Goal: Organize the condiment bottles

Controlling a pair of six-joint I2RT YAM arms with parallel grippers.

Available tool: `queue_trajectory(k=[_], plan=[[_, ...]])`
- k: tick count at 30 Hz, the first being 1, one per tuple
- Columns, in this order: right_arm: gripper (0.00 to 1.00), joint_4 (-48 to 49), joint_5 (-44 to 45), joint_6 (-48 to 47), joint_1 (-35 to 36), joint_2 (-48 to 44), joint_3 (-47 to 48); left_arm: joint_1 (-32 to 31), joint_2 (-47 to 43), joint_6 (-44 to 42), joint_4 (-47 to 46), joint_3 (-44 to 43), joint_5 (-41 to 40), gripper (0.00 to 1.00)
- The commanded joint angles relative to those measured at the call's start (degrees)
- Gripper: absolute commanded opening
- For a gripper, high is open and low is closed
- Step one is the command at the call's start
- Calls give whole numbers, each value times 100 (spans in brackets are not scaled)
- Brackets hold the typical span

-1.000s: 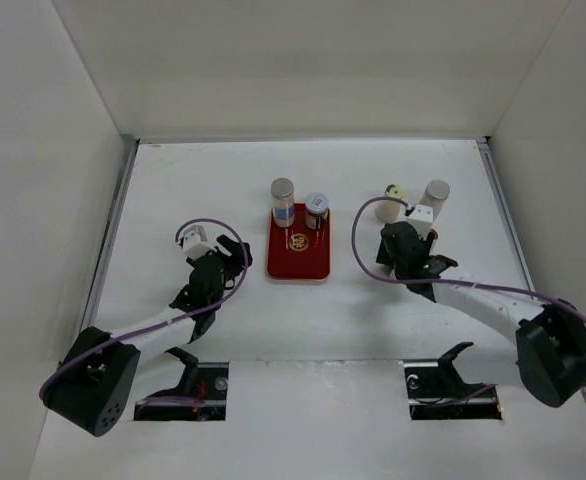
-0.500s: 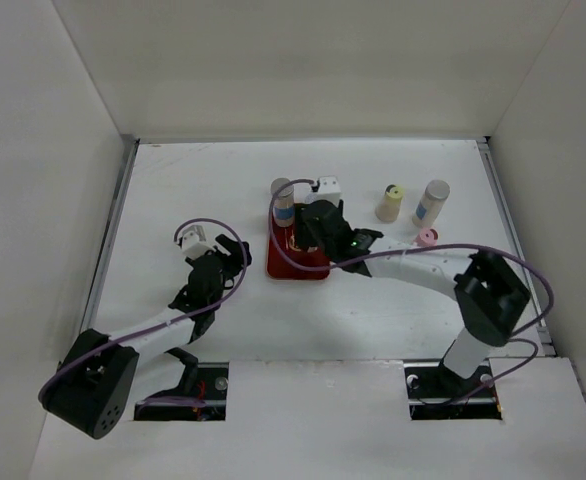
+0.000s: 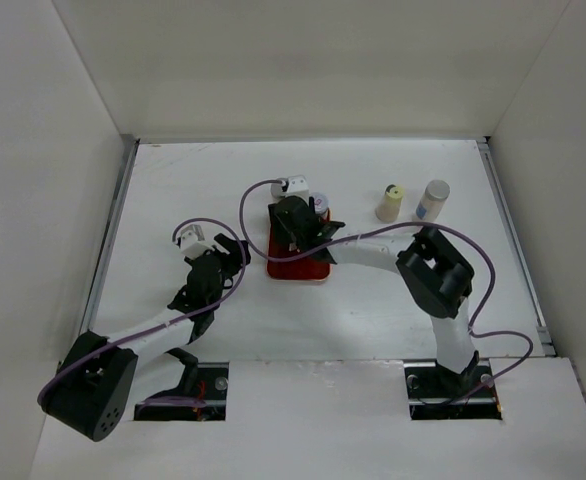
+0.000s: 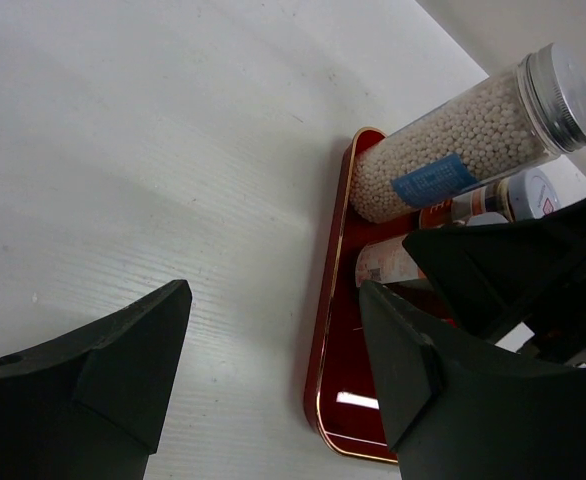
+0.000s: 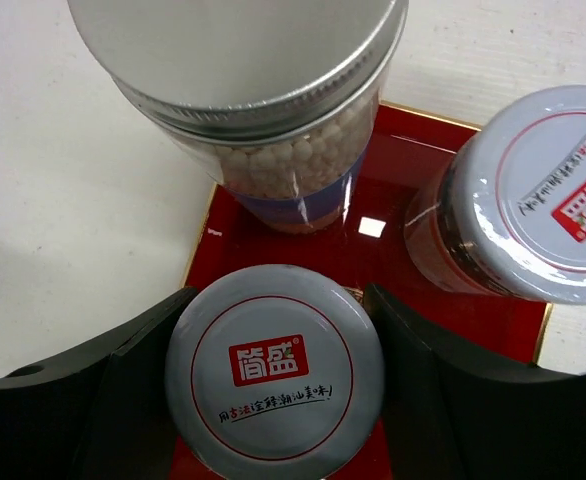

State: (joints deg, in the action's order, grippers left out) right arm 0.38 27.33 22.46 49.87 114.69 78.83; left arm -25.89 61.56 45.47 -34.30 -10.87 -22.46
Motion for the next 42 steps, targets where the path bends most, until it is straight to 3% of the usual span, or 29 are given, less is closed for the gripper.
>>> queue_trajectory(k=[1,7,12,16,20,25,29,38,42], plan=[[66,682,44,-57,10,-70,467,36,5,58,-261,-11,-30,67],[86,630,-105,-5,106,-341,406,36,-13,58,-261,-11,-13,67],[90,446,-79,-31,115,-1193,-33,45,-91,58,-243,-11,14,67],[90,331,61,13,72,-2282,-998,36,13,58,-261,-11,22,67],[89,226,675,109,-480,-3538,-2220,-8,-65,67,-261,-11,-21,67],[94,-652,1528,443,-1614,-4692,-3241,-8,-30,84,-252,-38,57,67],[100,-1101,1705,514,-2274,-4869,-3610,-26,13,84,-270,-20,-22,68],[100,-672,1556,549,-2978,-4351,-3892,-26,128,84,-270,-73,75,68],[85,-250,1267,497,-3128,-4087,-3945,-43,66,84,-270,-46,-13,68]])
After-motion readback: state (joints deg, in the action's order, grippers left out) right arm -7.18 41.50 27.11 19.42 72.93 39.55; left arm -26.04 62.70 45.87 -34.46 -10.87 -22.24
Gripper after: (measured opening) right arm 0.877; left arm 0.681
